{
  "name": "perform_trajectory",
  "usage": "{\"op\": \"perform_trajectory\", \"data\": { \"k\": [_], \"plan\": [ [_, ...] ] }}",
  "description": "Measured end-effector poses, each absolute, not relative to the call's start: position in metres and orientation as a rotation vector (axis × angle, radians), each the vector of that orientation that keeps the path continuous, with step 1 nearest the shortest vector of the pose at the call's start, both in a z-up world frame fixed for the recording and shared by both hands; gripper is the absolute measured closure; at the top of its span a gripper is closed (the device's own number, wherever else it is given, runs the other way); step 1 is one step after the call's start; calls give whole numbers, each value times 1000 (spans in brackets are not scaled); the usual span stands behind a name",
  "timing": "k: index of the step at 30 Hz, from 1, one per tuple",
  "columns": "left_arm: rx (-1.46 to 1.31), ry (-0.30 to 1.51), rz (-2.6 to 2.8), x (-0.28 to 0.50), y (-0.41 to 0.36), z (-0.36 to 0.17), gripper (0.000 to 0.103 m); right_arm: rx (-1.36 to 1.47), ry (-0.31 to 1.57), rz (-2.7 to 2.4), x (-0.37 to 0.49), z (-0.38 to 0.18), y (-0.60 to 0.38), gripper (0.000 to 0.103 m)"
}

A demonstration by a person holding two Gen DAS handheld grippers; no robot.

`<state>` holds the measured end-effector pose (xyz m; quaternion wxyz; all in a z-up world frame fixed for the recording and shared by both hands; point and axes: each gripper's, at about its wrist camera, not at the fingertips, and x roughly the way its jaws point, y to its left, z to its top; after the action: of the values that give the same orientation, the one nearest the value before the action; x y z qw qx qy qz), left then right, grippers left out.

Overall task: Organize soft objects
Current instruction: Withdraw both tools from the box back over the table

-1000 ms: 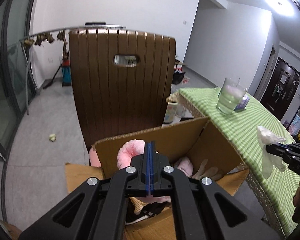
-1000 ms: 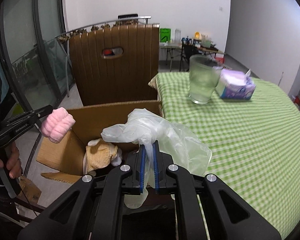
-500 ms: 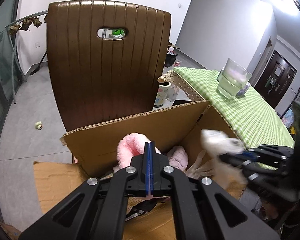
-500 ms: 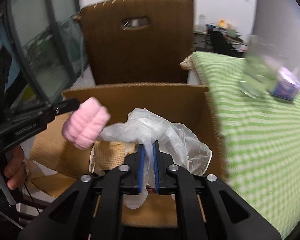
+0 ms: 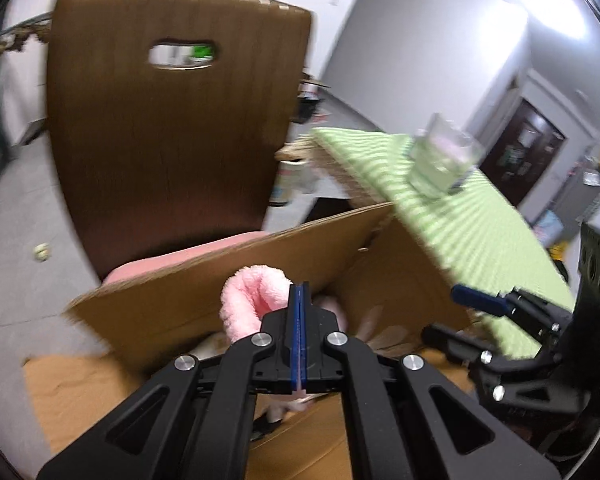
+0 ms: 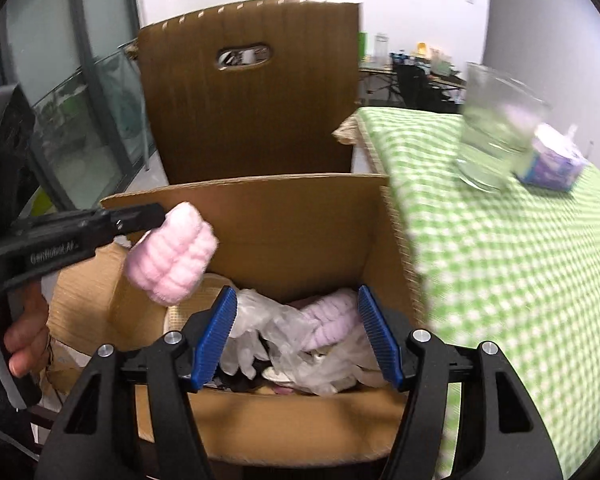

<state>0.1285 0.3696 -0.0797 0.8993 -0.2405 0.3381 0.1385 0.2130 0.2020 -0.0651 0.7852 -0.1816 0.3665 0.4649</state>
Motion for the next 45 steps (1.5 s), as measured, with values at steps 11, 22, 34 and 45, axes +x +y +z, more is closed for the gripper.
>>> {"op": "perform_trajectory", "data": {
  "k": [11,22,34,45],
  "plan": [
    [-384,792,258,194,347,-95,47,-345,772,903,223,-50,150,42],
    [-345,639,507,122,333,-42,40,-310,746,925,211,-36,131,42],
    [-236,457,801,41,277,10,25,-270,634,955,182,4,109,32],
    [-132,391,724,27,213,46,18,-195,547,898,159,29,53,27]
  ]
}}
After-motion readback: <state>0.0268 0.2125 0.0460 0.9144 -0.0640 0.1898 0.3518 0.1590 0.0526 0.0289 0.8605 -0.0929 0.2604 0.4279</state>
